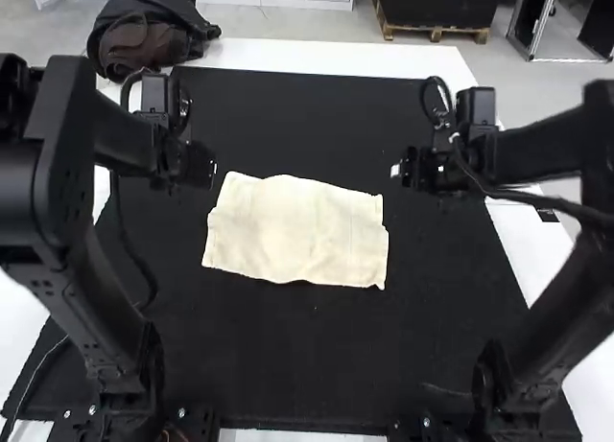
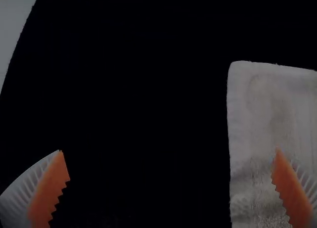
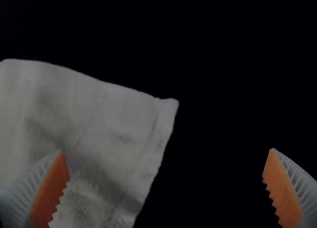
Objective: Fold the towel.
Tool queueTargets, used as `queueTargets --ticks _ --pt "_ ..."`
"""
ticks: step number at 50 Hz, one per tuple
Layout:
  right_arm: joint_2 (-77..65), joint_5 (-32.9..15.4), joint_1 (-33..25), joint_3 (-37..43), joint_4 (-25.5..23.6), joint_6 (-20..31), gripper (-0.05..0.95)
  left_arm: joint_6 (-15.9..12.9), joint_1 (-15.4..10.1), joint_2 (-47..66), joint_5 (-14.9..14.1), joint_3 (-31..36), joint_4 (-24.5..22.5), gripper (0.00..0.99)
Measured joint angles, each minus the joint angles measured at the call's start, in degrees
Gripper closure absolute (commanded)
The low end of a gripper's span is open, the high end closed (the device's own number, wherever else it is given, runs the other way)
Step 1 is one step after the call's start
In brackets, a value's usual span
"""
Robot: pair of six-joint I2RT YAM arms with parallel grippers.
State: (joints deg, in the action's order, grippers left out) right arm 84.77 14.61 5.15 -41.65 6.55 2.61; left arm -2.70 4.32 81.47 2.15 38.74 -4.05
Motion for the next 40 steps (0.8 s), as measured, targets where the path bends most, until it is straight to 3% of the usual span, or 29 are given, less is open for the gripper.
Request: queueTargets --ticks 14,40 --pt "9.7 -0.3 1.2 -2.6 0.0 -0.2 0.0 0.9 0.2 9.1 -3.6 3.7 -1.0 0.036" --pt "18.0 -0.5 6.6 -8.0 2.4 -1.1 0.0 1.1 0.0 19.9 -5.2 10.1 -4.1 0.038"
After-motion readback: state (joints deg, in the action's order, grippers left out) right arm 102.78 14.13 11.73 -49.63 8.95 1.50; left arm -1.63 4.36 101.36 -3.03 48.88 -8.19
